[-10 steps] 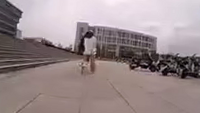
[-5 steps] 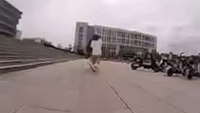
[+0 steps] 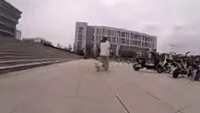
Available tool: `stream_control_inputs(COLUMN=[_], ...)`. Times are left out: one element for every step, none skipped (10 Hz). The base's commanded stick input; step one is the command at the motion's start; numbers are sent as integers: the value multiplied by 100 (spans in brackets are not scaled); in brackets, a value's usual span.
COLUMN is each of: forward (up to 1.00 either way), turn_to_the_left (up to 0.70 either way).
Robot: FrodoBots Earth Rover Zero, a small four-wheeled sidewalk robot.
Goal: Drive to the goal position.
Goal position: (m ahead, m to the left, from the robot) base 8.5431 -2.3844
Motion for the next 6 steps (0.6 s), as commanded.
stream_control_inputs(forward=[70,70,70,70,70,70], turn_to_the_left=[2,2,2,2,2,1])
